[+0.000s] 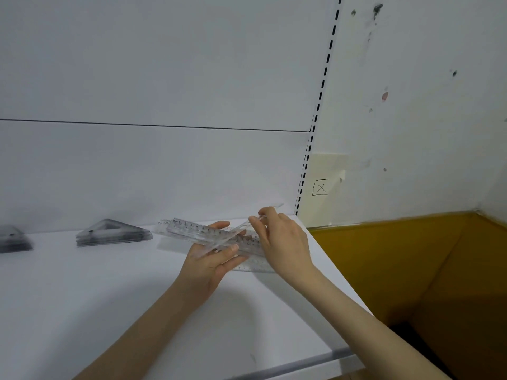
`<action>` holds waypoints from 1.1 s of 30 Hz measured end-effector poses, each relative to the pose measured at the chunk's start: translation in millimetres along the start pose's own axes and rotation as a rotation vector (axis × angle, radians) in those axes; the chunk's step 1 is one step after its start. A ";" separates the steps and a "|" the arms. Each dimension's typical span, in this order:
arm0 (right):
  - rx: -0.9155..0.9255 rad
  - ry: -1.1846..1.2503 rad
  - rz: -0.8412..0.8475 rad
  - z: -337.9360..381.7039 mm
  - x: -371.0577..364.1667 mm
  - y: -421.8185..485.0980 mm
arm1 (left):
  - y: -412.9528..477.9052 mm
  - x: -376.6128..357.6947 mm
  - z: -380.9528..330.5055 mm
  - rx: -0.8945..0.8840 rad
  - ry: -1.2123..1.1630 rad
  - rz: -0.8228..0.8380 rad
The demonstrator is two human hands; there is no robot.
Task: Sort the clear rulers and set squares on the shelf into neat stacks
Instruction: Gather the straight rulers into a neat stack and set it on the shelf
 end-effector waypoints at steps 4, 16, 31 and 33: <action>0.257 -0.193 -0.356 23.5 18.1 -12.1 | 1.8 0.1 0.9 -0.014 -0.095 -0.002; 0.196 0.301 0.292 9.3 -6.5 -2.5 | 5.2 -2.2 -0.5 -0.030 -0.061 0.106; 0.184 0.588 0.391 -10.2 -1.8 -12.7 | 7.7 -0.5 -0.9 -0.039 -0.067 0.118; 0.176 0.585 0.432 -12.8 -4.7 -11.4 | 9.2 0.8 -0.9 -0.051 -0.049 0.113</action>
Point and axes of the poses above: each hand's wrist, its own y-axis towards the middle knuckle, its own x-axis out of the back of the hand, z = x × y, the point moved 7 cm from there along y, towards the middle knuckle, and after that the axes turned 6 degrees about -z, right-handed, at the moved point
